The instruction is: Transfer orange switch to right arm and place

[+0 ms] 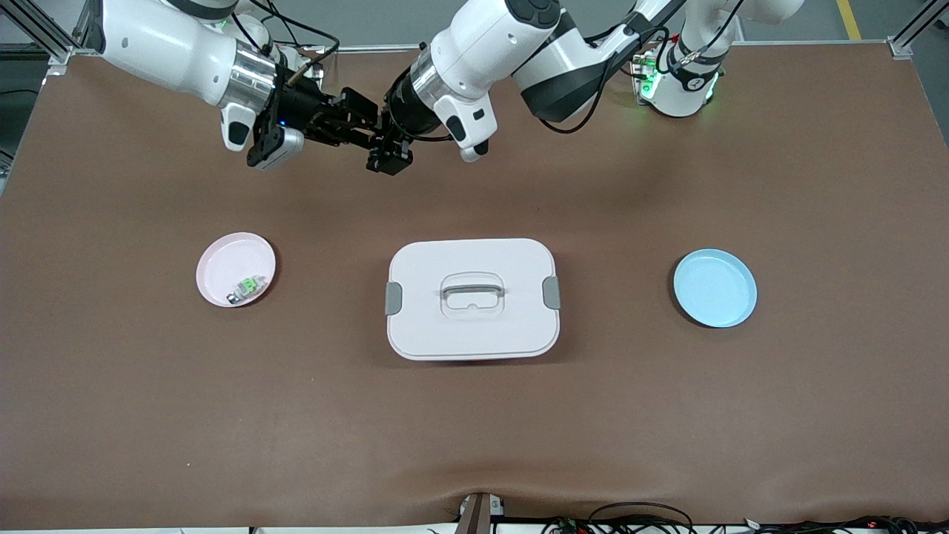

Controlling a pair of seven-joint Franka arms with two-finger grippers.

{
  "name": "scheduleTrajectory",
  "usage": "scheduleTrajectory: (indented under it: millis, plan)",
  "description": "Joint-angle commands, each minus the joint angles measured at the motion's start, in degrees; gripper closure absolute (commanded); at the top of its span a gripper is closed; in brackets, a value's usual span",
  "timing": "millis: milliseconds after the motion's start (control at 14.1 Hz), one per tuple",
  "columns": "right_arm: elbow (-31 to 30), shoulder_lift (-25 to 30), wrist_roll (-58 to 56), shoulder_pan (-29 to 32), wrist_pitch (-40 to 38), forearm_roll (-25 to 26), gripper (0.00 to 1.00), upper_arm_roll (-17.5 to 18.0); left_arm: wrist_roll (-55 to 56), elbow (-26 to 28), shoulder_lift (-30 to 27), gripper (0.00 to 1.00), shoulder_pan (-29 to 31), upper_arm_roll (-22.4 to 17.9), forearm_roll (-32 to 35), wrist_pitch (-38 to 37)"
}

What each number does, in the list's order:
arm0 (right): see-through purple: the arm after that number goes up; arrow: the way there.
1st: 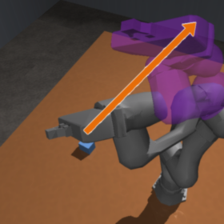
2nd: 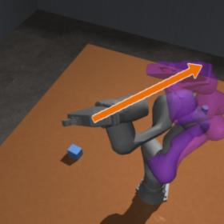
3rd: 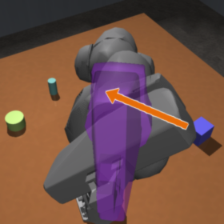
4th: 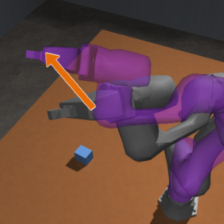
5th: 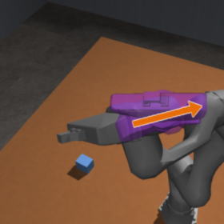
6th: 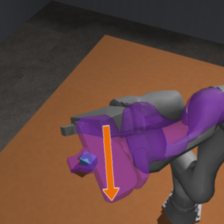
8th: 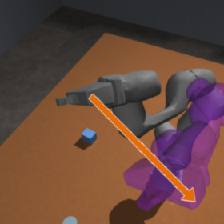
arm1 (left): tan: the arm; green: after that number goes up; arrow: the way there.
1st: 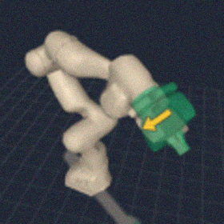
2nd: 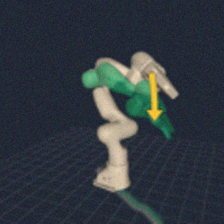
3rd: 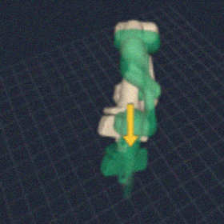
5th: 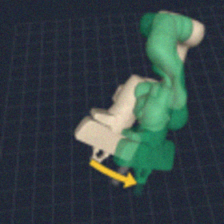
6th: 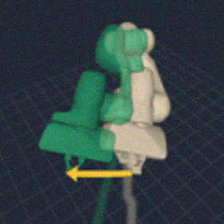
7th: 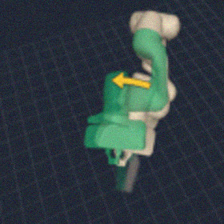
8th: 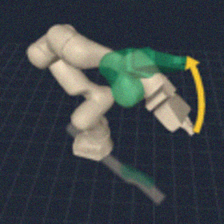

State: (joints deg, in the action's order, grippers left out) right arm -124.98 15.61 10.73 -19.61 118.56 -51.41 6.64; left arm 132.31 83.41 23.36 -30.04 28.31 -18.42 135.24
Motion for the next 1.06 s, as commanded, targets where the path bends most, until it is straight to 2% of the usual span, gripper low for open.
scheduleTrajectory:
  millis: [0, 213, 355, 497, 710, 852, 994]
  plan:
    - [-1.41, 1.45, 0.0, -1.13, 0.71, -0.89, 1.0, -0.31, 1.02, -0.7, -0.16, 0.6, -0.11, -0.1, 1.55, 0.2]
    - [-1.49, 1.45, 0.35, -1.13, 0.53, -0.88, 1.0, -0.31, 0.93, -0.79, -0.16, 0.52, -0.11, -0.1, 1.55, 0.12]
    - [-1.49, 1.45, 0.35, -1.13, 0.44, -0.89, 1.0, -0.31, 0.84, -0.79, -0.16, 0.31, 0.06, -0.1, 1.55, 0.12]
    - [-1.41, 1.36, 0.17, -1.13, 0.35, -0.8, 1.0, -0.31, 0.84, -0.79, -0.16, 0.01, 0.07, -0.1, 1.46, 0.12]
    - [-1.14, 1.36, -0.62, -0.96, -0.26, 0.6, 1.0, -0.4, 0.67, -0.79, -0.07, 0.0, 0.33, -0.1, 1.46, 0.12]
    - [-0.27, 1.27, -1.84, -0.78, -0.7, 4.71, 1.0, -0.49, 0.49, -0.62, -0.25, 0.0, 0.59, -0.1, 1.55, 0.12]
    - [0.96, 0.92, -7.01, 0.44, -5.33, 9.47, 1.0, -0.93, 0.31, -0.18, -0.95, 0.0, 0.77, -0.1, 1.55, -0.5]
